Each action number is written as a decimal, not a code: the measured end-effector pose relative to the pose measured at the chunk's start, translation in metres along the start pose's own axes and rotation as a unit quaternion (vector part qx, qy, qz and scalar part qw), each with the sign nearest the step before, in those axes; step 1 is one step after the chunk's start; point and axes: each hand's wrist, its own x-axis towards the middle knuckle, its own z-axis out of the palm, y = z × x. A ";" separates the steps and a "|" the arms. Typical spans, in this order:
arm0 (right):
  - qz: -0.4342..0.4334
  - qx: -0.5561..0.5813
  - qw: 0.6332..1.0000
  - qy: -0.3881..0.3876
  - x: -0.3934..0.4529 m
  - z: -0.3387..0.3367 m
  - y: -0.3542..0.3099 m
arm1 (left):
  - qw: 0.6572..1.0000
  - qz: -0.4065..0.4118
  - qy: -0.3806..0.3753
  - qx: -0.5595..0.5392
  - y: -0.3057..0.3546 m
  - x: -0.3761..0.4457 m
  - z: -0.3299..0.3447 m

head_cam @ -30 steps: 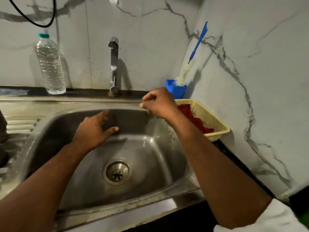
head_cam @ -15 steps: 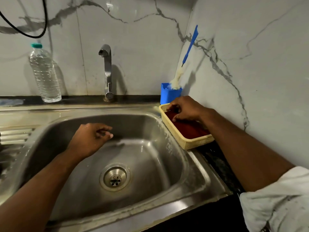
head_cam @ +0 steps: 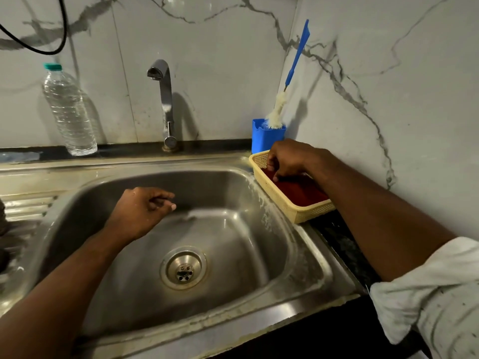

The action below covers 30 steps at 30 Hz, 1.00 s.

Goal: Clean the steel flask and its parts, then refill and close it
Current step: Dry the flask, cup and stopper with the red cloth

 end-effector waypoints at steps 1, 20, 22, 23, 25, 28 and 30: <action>0.002 -0.011 1.000 0.003 -0.001 -0.001 -0.001 | 1.000 0.001 0.000 0.000 0.000 0.000 0.000; -0.011 -0.043 0.999 0.006 -0.012 0.002 0.013 | 1.000 0.000 0.000 -0.004 -0.002 0.002 0.002; 0.000 -0.062 0.998 0.017 -0.013 -0.001 0.011 | 1.000 0.002 0.001 -0.001 -0.002 0.002 0.002; 0.005 -0.072 0.997 0.028 -0.014 -0.001 0.010 | 1.000 0.002 0.002 -0.003 -0.003 0.002 0.001; 0.011 -0.098 0.994 0.048 -0.016 -0.003 0.011 | 1.000 0.001 0.002 -0.007 -0.004 0.002 0.000; 0.011 -0.123 0.991 0.056 -0.024 -0.009 0.013 | 1.000 0.004 0.001 -0.007 -0.004 0.002 0.001; 0.006 -0.108 0.992 0.065 -0.030 -0.014 0.017 | 1.000 0.006 0.002 -0.008 -0.003 0.003 0.001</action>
